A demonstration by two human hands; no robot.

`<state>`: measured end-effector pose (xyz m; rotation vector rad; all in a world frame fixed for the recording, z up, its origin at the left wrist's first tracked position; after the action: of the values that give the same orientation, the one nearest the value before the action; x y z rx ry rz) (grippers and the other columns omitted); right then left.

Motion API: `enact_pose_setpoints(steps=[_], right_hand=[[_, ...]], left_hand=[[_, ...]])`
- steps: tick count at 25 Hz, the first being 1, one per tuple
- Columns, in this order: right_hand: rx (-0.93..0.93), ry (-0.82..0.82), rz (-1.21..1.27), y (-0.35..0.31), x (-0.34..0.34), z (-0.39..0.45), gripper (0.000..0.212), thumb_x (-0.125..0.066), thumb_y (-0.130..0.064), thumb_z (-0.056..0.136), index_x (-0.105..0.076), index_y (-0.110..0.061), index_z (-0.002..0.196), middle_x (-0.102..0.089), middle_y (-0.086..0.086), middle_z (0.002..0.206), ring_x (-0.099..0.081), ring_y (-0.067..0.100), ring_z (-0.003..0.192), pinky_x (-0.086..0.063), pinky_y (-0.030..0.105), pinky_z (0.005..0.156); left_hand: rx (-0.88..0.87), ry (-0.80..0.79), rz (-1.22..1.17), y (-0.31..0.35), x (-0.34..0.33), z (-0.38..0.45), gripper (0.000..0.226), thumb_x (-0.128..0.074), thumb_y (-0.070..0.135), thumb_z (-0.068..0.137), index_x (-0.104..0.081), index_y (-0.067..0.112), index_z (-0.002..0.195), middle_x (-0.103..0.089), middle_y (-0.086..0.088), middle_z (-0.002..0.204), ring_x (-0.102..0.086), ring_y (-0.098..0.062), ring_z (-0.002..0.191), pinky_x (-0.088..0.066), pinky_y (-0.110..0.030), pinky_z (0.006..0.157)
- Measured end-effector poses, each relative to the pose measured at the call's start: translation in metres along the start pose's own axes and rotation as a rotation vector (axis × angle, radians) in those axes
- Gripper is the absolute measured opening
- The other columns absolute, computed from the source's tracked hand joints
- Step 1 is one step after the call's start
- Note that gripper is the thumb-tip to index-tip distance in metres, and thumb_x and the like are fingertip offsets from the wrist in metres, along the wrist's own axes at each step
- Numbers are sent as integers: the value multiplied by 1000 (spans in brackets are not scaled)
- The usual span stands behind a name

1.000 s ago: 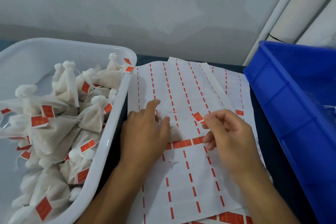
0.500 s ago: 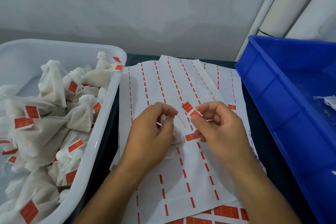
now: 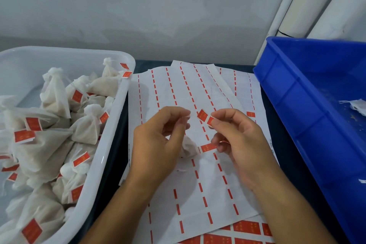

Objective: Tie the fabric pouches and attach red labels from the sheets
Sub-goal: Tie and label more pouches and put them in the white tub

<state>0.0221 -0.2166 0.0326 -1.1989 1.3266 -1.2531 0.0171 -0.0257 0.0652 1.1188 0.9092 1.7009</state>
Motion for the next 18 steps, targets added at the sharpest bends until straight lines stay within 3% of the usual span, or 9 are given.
enact_pose_setpoints(steps=[5,8,11,18], right_hand=[[23,-47,43,-3,-6,-3,11,-69,-24,97,-75,-33,96,-75,-3,90,-69,14,67,-55,22,63],[52,-80,60,-8,-9,-4,5,-72,-26,95,-75,-31,96,-74,-2,87,-67,13,66,-54,22,61],[66,-91,86,-12,-9,-4,11,-70,-33,86,-75,-30,95,-73,-1,86,-66,13,65,-54,22,60],[151,-59,-79,-16,-9,-9,14,-68,-18,97,-71,-30,102,-72,-5,79,-70,13,67,-56,20,62]], left_hand=[[47,-44,-120,-1,-5,-5,15,-65,22,98,-58,35,95,-76,20,97,-76,-5,80,-60,-18,67],[32,-110,-71,2,-13,-7,19,-61,13,100,-66,30,92,-73,21,94,-75,-4,79,-61,-19,70],[58,-128,-72,3,-17,-8,20,-62,17,100,-71,34,99,-73,23,94,-75,-2,78,-59,-15,70],[67,-194,-109,4,-20,-13,36,-67,14,97,-71,38,123,-74,28,106,-76,-1,83,-57,-12,75]])
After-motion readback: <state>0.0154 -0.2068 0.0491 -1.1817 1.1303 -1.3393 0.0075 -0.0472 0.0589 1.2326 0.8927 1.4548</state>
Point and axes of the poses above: each hand's wrist, its own z-axis towards the middle knuckle, its own x-axis out of the back of the hand, y = z × x, the point moved 9 cm from there along z, towards the middle knuckle
